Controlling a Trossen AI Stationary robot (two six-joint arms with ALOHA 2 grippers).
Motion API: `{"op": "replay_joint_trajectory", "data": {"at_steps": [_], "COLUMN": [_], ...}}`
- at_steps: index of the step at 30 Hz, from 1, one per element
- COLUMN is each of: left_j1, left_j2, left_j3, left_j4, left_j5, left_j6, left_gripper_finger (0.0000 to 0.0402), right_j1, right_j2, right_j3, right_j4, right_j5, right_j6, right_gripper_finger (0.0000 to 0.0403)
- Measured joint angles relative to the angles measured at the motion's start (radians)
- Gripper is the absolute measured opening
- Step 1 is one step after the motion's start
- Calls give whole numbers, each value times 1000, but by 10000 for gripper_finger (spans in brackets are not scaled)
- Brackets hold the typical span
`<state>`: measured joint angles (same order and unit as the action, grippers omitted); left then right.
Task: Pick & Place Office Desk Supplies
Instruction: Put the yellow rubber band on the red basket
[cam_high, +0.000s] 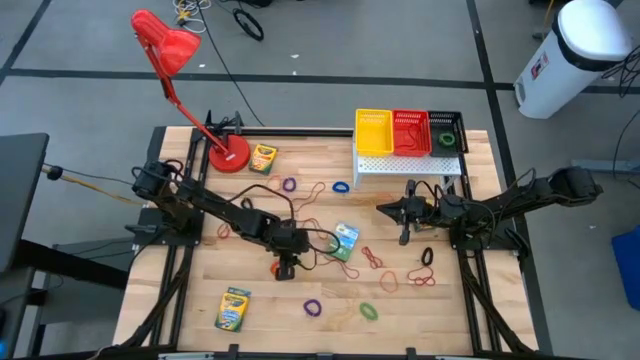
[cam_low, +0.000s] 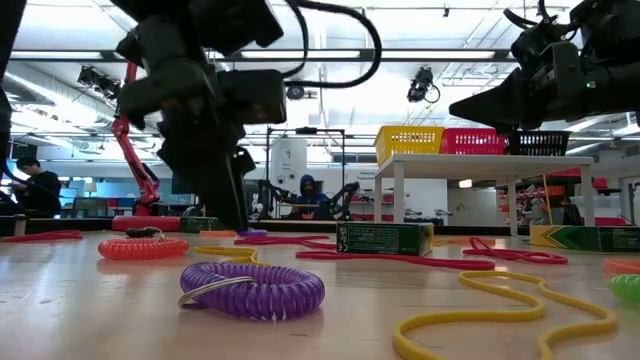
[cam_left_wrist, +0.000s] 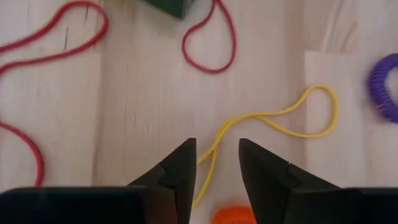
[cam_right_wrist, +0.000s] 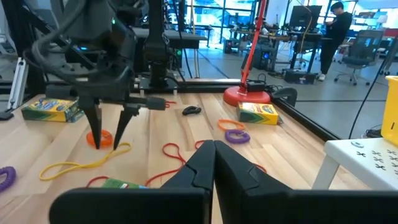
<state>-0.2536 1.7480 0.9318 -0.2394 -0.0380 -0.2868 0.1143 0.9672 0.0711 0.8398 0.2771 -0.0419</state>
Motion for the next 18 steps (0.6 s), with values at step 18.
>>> {"op": "replay_joint_trajectory", "data": {"at_steps": [18], "left_j1": [-3], "left_j2": [46], "left_j3": [4], "left_j4": [65], "left_j5": [-13], "left_j6": [71], "left_gripper_finger": [129], "right_j1": [0], "right_j2": [0], "right_j3": [0], "right_j4": [-2], "right_j5": [0], "right_j6": [-8], "right_gripper_finger": [13]}}
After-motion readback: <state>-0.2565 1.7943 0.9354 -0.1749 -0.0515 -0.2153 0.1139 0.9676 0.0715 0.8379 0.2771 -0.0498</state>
